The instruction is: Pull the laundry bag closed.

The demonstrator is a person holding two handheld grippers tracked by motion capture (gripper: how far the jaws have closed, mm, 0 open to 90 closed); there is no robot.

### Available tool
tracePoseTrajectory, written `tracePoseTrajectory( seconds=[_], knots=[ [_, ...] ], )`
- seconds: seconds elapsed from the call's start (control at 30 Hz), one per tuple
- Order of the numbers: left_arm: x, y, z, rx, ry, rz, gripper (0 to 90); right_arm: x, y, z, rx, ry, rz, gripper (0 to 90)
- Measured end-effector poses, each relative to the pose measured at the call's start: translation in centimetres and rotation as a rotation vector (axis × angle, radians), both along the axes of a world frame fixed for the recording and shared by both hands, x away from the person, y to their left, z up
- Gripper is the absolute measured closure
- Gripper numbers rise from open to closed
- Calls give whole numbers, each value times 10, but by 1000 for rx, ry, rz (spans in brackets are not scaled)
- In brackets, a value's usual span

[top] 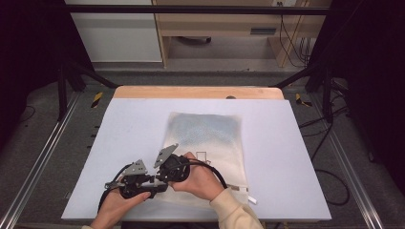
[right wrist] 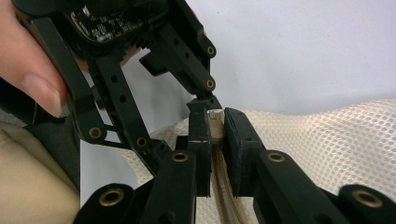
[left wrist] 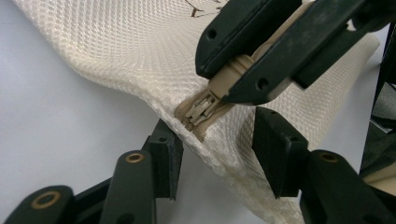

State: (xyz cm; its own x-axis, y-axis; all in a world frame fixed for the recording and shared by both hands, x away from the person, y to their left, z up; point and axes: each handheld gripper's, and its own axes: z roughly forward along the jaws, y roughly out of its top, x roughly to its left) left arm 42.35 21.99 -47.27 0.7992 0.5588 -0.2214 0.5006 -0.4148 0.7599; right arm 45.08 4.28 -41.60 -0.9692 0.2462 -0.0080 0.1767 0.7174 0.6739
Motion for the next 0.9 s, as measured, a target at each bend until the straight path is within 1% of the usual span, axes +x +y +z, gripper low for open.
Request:
tracePoseTrajectory(
  seconds=[0.13, 0.17, 0.3, 0.37, 0.53, 0.57, 0.7, 0.77, 0.83, 0.9],
  knots=[
    [2, -1, -1, 0, 2, -3, 556, 0, -1, 1, -3, -1, -2, 819],
    [2, -1, -1, -3, 3, 3, 556, 0, -1, 1, -3, -1, -2, 819],
    [5, -1, -1, -9, 19, 1, 599, 1, -2, 0, 4, -1, -6, 819],
    [5, -1, -1, -7, 21, 1, 611, 1, -2, 0, 6, -2, -6, 819],
    [7, -3, -3, -2, 24, 0, 610, 2, -2, -1, 2, -3, -4, 819],
    [9, -4, -4, -2, 29, -5, 603, 2, -2, -1, 2, -4, -6, 819],
    [10, -7, -4, 8, 21, -3, 591, 1, -2, -1, 2, -8, -6, 820],
    [10, -8, -5, 15, 28, -13, 617, 1, -3, 0, 5, -5, -10, 819],
    [10, -8, -6, 14, 27, -13, 660, 1, -3, 0, 4, -5, -10, 819],
    [10, -9, -6, 14, 25, -18, 684, 2, -3, 0, 4, -5, -10, 819]
  ],
)
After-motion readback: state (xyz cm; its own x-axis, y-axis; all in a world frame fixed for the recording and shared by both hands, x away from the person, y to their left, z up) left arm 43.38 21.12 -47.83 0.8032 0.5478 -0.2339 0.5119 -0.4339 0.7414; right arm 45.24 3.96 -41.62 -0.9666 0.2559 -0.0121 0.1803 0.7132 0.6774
